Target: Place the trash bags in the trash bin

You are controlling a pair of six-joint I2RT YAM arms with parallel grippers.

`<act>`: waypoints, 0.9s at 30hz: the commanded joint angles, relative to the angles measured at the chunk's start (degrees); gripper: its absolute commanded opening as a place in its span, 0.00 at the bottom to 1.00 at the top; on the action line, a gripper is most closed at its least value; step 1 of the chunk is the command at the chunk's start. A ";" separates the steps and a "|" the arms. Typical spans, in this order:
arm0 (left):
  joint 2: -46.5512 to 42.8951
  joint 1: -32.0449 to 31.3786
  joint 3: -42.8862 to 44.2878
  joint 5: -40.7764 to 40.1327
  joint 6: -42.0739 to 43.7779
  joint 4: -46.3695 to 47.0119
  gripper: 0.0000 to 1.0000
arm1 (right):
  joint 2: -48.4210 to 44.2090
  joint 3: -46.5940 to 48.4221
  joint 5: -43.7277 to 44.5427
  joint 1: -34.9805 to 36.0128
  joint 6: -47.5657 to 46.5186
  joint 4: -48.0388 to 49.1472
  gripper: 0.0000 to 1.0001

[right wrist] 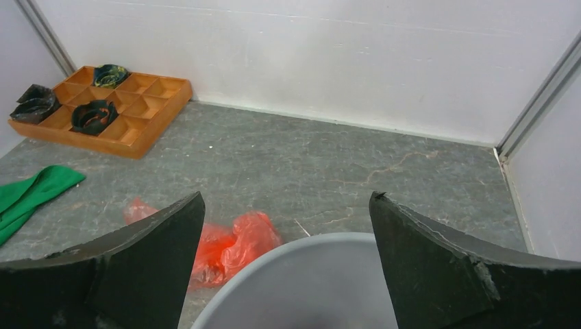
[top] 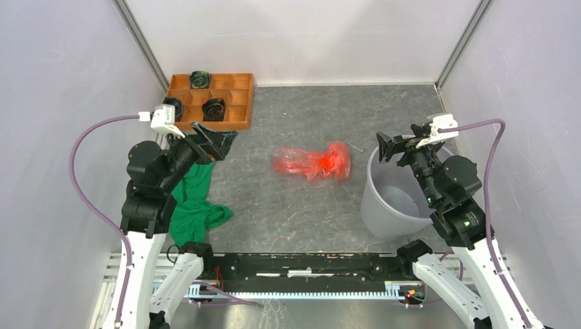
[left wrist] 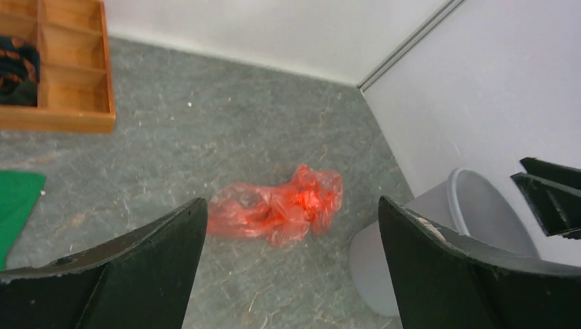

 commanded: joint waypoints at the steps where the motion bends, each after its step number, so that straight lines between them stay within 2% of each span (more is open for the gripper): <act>1: 1.45 1.58 -3.09 5.95 -2.34 2.21 1.00 | 0.00 -0.51 -0.86 -1.92 1.57 4.17 0.98; 10: 7.06 0.11 -8.88 10.97 -2.78 3.67 1.00 | 1.21 -0.31 0.04 -3.34 4.65 3.88 0.98; 14: 11.95 -8.05 -10.30 4.72 -2.88 5.16 1.00 | 0.31 -1.29 -2.01 -3.43 5.16 5.21 0.98; 18: 19.67 -16.35 -9.37 -2.34 -2.62 6.77 1.00 | 1.29 0.18 -1.11 -3.48 3.42 2.30 0.98; 21: 25.52 -17.82 -9.30 -2.98 -3.33 10.38 1.00 | 0.99 -0.48 0.74 -3.49 3.53 1.91 0.98; 27: 37.06 -18.24 -7.05 -5.47 -2.67 16.99 1.00 | -3.20 -6.65 1.74 -3.59 5.38 7.59 0.98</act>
